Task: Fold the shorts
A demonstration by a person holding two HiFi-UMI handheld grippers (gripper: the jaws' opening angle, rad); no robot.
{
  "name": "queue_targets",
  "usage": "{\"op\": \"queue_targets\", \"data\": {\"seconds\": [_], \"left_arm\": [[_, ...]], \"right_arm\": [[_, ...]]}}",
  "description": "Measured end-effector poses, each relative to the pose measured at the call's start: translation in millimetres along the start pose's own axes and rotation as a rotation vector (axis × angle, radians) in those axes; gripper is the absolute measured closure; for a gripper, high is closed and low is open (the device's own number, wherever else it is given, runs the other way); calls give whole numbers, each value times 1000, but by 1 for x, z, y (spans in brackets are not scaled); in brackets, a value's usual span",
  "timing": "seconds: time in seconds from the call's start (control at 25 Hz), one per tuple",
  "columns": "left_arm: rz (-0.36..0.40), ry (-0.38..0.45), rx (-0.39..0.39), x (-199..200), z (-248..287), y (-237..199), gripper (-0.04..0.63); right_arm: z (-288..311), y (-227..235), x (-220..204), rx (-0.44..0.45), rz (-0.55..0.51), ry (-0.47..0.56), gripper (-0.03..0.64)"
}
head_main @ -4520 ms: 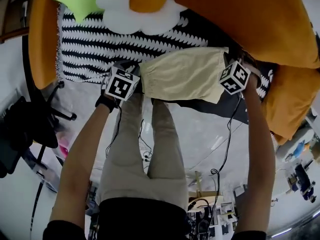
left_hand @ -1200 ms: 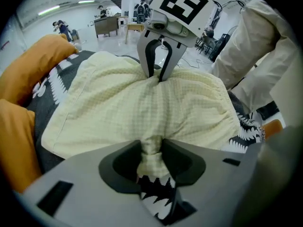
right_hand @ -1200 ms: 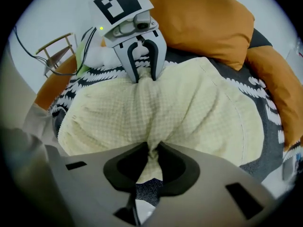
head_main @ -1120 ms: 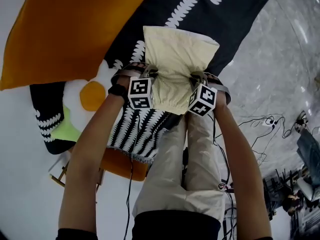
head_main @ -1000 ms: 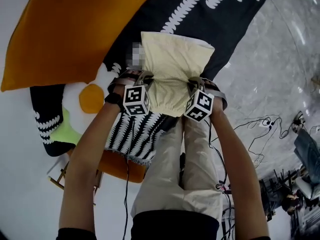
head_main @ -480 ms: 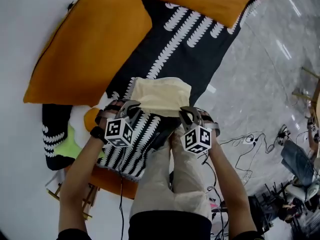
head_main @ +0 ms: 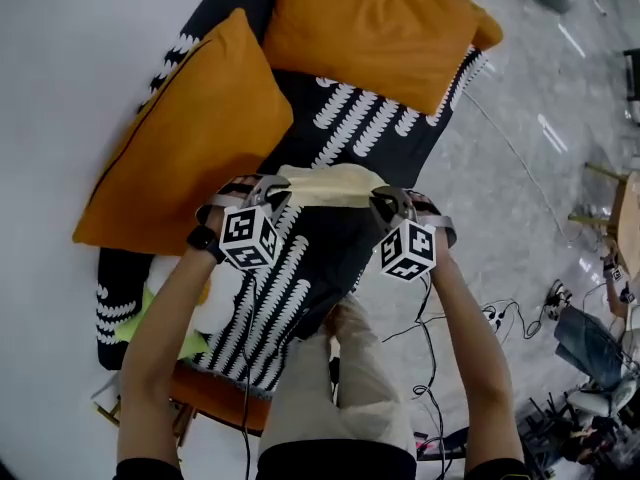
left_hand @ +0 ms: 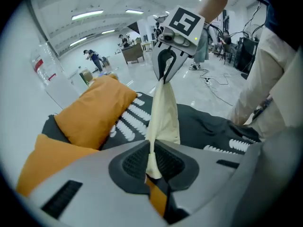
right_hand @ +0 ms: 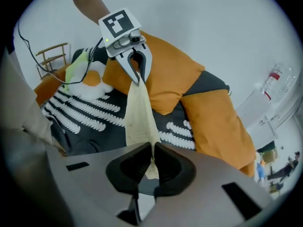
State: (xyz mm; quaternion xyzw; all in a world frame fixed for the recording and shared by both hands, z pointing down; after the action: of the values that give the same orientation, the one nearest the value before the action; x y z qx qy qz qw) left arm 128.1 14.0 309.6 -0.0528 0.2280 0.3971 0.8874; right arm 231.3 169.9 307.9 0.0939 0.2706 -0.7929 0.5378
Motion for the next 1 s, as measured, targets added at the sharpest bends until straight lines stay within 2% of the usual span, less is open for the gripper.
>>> {"op": "queue_targets", "data": {"seconds": [0.2, 0.32, 0.4, 0.48, 0.68, 1.0], "left_arm": [[25, 64, 157, 27, -8, -53, 561], [98, 73, 232, 13, 23, -47, 561], [98, 55, 232, -14, 55, -31, 560], [70, 35, 202, -42, 85, -13, 560], [31, 2, 111, -89, 117, 59, 560], [16, -17, 50, -125, 116, 126, 560]], "right_arm": [[5, 56, 6, -190, 21, 28, 575], [37, 40, -10, -267, 5, 5, 574], [68, 10, -21, -291, -33, -15, 574], [96, -28, -33, -268, -79, -30, 574], [124, -136, -51, -63, -113, -64, 574], [115, -201, -48, 38, -18, -68, 574]]}}
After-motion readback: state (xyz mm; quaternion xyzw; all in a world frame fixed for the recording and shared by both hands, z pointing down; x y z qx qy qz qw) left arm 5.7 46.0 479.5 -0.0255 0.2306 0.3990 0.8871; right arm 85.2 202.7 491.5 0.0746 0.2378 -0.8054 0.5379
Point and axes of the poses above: the fingertips, and each gripper's own axes: z forward along the fingers, y to its right, x out of its top, the point moved 5 cm from there along -z, backward along the fingers, and after that the axes turned 8 degrees about -x, right-handed, at the moved point
